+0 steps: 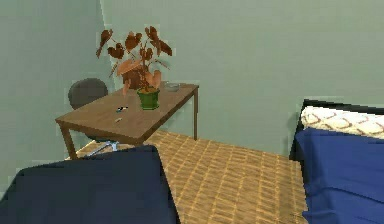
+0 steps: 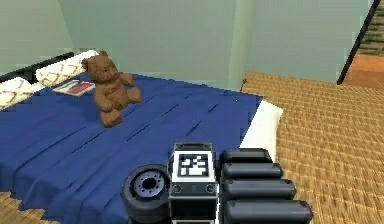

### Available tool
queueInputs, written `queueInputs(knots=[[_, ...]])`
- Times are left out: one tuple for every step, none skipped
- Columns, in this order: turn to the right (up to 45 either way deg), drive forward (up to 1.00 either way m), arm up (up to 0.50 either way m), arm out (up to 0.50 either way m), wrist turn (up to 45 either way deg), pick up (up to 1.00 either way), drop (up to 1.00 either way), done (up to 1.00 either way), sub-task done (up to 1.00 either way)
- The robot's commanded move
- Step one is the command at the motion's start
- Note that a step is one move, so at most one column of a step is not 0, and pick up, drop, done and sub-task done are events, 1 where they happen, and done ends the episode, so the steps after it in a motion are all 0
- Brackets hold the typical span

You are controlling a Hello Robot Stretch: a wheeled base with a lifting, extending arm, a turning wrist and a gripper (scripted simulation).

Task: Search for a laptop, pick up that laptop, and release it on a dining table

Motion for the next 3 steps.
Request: queueInputs(knots=[[-45.0, 0.0, 0.0, 0.0, 0.0, 0.0, 0.0, 0.0, 0.0], [-45.0, 0.0, 0.0, 0.0, 0.0, 0.0, 0.0, 0.0, 0.0], [-3.0, 0.0, 0.0, 0.0, 0.0, 0.0, 0.0, 0.0, 0.0]])
